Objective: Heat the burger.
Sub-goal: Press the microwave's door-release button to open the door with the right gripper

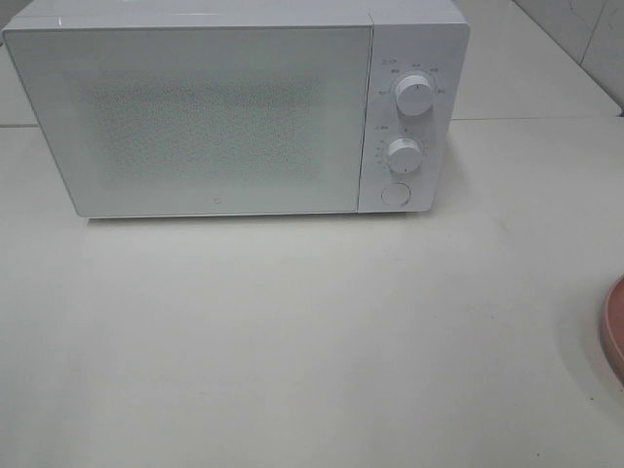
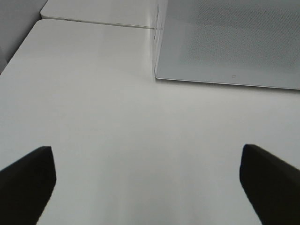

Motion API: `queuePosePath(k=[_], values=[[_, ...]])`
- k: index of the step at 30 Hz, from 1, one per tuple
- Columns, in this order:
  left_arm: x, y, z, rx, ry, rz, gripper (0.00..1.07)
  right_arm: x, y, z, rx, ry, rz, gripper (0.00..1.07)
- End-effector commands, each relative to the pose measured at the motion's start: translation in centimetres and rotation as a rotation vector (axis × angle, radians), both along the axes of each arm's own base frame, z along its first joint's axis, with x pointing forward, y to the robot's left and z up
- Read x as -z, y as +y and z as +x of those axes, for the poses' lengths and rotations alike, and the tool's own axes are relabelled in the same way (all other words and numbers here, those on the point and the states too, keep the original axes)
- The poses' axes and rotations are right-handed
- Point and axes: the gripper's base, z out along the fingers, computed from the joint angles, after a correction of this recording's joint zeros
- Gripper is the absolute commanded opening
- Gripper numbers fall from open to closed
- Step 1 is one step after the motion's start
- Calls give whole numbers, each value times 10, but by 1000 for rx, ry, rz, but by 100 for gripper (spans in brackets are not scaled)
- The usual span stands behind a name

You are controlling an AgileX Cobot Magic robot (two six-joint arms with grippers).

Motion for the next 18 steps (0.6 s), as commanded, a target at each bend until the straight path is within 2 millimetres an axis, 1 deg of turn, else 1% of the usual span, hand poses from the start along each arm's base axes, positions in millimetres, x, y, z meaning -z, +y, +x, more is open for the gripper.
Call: queuePosePath(k=[1,18], values=[[0,0,-2,-5,-25,2,100,0,0,-2,3,-21,3,76],[0,0,-2,-5,-25,2,100,0,0,-2,3,-21,3,76]])
